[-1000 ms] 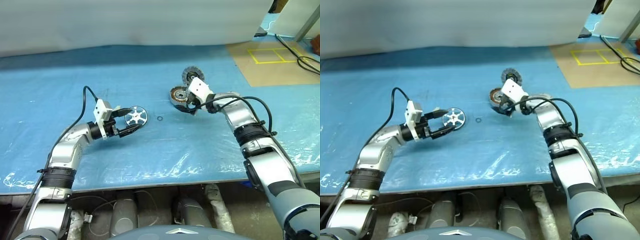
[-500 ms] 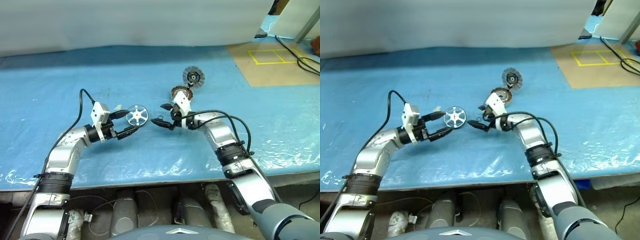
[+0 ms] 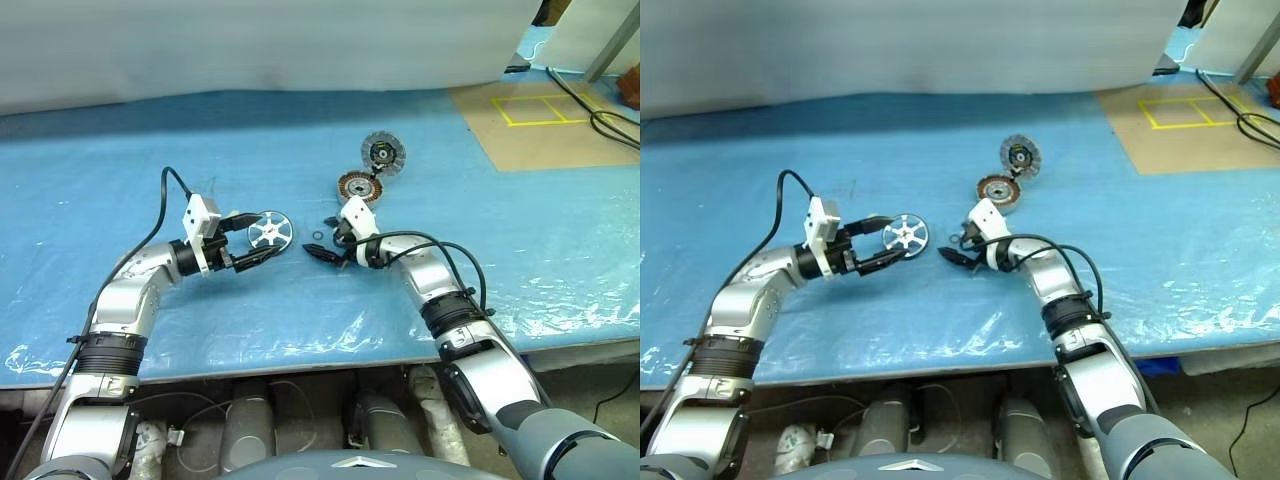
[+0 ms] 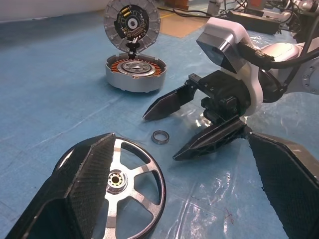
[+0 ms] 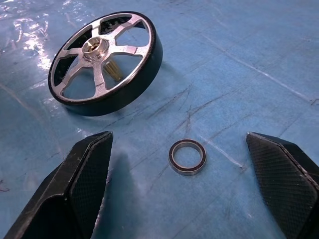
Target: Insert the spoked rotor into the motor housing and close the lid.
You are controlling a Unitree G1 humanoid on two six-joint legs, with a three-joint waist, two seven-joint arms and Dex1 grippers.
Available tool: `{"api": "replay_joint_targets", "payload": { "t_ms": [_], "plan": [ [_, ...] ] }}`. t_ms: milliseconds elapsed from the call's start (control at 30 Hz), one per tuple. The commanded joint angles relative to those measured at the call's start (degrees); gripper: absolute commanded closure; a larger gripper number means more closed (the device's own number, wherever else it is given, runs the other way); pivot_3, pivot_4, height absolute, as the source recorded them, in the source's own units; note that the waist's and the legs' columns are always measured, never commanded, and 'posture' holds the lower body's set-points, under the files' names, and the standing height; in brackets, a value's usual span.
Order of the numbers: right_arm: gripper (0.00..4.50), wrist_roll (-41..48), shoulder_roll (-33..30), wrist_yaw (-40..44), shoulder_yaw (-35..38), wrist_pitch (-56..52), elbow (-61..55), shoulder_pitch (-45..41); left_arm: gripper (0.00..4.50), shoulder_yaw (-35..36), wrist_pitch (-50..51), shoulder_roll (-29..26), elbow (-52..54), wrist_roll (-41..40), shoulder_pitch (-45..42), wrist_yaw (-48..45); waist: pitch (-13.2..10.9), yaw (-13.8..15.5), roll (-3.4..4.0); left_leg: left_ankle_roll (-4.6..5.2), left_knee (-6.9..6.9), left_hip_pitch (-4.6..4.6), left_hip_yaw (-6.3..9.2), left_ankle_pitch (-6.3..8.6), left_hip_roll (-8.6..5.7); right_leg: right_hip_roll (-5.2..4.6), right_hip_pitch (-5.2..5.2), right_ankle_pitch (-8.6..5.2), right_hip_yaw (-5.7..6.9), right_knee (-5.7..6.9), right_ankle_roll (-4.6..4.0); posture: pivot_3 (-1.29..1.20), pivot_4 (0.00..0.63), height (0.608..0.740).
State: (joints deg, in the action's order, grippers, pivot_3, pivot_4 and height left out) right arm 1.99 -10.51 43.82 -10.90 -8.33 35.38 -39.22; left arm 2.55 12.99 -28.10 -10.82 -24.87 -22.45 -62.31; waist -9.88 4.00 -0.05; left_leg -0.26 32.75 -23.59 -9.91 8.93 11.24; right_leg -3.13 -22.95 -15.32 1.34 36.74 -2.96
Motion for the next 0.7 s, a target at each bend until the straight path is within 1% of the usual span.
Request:
{"api": "replay_joint_targets", "payload": {
  "t_ms": [33, 67, 167, 333, 400, 467, 500, 700],
  "plan": [
    [0.05, -1.54, 0.06, -1.41, -0.48, 2.94, 0.78, 0.26, 0.0, 0.23, -0.08, -0.48, 1.11, -0.17, -0.77, -0.3, 0.0, 0.0, 0.0, 0.0, 0.0, 0.0, 0.0, 0.0, 0.0, 0.0, 0.0, 0.0, 0.0, 0.0, 0.0, 0.0, 0.15, 0.74],
    [0.05, -1.96, -0.07, -1.38, -0.69, 3.48, 1.17, 0.45, 0.0, 0.23, 0.0, -0.43, 1.24, -0.16, -0.74, -0.19, 0.0, 0.0, 0.0, 0.0, 0.0, 0.01, 0.0, 0.0, -0.01, -0.01, 0.01, 0.0, -0.01, 0.0, 0.0, 0.0, 0.15, 0.74],
    [0.66, -2.57, -0.21, -1.14, -1.1, 4.32, 1.35, 0.95, 0.0, 0.34, 0.13, -0.55, 1.6, -0.17, -0.43, -0.12, 0.0, 0.0, 0.0, 0.0, 0.0, 0.02, 0.0, 0.0, 0.0, -0.01, 0.02, 0.0, -0.01, 0.0, 0.0, 0.0, 0.15, 0.74],
    [2.34, -2.96, 0.08, -1.47, -0.93, 5.02, 2.21, 0.87, 0.0, 0.4, 0.0, -0.57, 1.67, -0.05, -0.16, 0.02, 0.0, -0.02, 0.0, 0.0, 0.0, 0.02, 0.0, 0.0, 0.0, 0.0, 0.02, 0.0, -0.01, 0.0, 0.0, 0.0, 0.15, 0.74],
    [3.12, -3.32, 0.15, -1.87, -1.01, 5.41, 2.55, 0.74, 0.0, 0.44, -0.1, -0.51, 1.63, -0.02, -0.14, 0.09, 0.0, -0.02, 0.0, 0.0, -0.01, 0.03, -0.01, 0.0, 0.0, 0.0, 0.02, 0.0, -0.01, 0.0, 0.0, 0.0, 0.15, 0.74],
    [3.78, -3.28, 0.18, -1.67, -0.96, 5.41, 2.59, 0.65, 0.0, 0.46, -0.18, -0.41, 1.53, -0.01, -0.17, 0.11, 0.0, -0.02, 0.0, 0.0, 0.0, 0.04, -0.01, 0.0, 0.0, 0.0, 0.03, 0.0, -0.02, 0.0, 0.0, 0.0, 0.15, 0.74],
    [3.96, -3.37, 0.11, -1.53, -1.04, 5.45, 2.48, 0.71, 0.0, 0.47, -0.19, -0.38, 1.58, -0.03, -0.11, 0.12, 0.0, -0.02, 0.0, 0.0, 0.0, 0.05, -0.01, 0.0, 0.0, 0.0, 0.03, 0.0, -0.02, 0.0, 0.0, 0.0, 0.15, 0.74],
    [3.96, -4.1, -1.82, 0.5, -2.13, 4.76, -0.32, 2.28, 0.0, 0.55, -0.03, -0.21, 2.03, -0.23, 0.39, 0.33, 0.0, -0.01, 0.0, 0.0, -0.02, 0.05, -0.03, 0.0, 0.0, 0.0, 0.04, 0.0, -0.03, -0.02, 0.0, 0.0, 0.15, 0.74]
  ]
}}
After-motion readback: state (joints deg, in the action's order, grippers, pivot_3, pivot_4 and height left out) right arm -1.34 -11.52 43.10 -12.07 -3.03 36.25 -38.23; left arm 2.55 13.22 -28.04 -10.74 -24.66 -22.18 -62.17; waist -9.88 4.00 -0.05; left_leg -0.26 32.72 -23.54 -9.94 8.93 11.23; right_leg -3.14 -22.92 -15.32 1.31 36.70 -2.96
